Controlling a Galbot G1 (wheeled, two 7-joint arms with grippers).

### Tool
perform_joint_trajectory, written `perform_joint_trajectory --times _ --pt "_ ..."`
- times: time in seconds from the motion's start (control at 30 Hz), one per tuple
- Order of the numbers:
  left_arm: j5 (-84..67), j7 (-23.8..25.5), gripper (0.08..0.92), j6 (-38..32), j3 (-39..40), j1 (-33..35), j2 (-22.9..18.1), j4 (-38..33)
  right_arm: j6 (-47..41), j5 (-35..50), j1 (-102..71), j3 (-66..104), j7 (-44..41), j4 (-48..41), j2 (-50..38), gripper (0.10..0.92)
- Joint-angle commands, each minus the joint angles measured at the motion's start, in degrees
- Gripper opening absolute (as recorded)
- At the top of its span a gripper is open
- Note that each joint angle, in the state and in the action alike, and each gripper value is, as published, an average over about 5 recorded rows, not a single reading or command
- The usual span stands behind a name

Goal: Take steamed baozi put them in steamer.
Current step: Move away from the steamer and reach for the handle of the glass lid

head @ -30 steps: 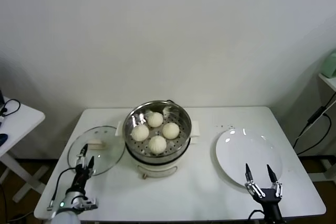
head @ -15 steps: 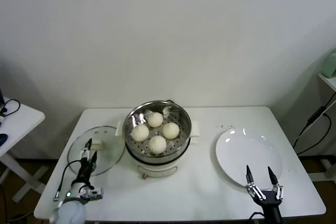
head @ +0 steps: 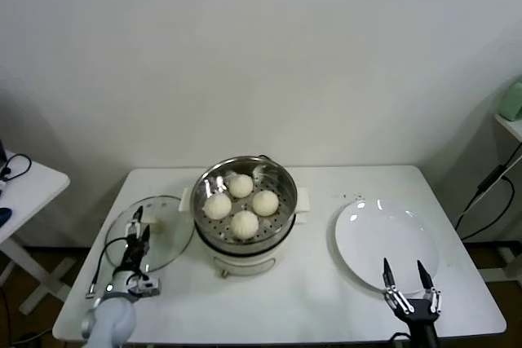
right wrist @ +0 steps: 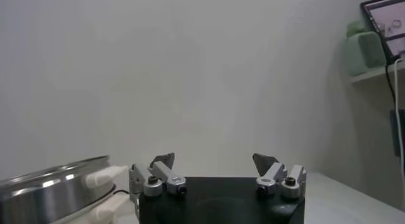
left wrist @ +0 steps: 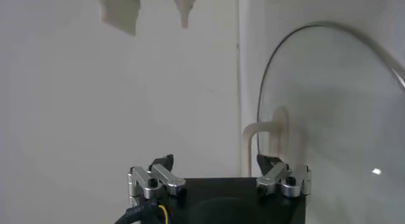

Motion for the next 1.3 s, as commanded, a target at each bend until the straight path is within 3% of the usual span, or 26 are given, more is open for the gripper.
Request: perform_joint_trajectory --times 0.03,0.47,0.8,1.3 --pt "0.9 0.0 0.823 0.2 0.4 -2.8 0.1 4.1 0.0 0.1 -0.3 0.3 0.0 0.8 -0.1 0.823" --pt "1.2 -0.7 0.814 -0.3 0.9 -5.2 0.7 6.7 0.3 0.3 -0.8 0.4 0.1 1.1 0.3 0.823" --pt "1.6 -1.4 0.69 -1.3 0.9 -6.2 0.6 8.8 0.7 0.5 -0.9 0.6 0.2 1.0 0.3 0.823" --pt "1.7 -2.2 0.28 -1.7 0.5 -5.9 1.0 8.8 1.2 0.4 -0.9 0.7 0.2 1.0 0.6 0.823"
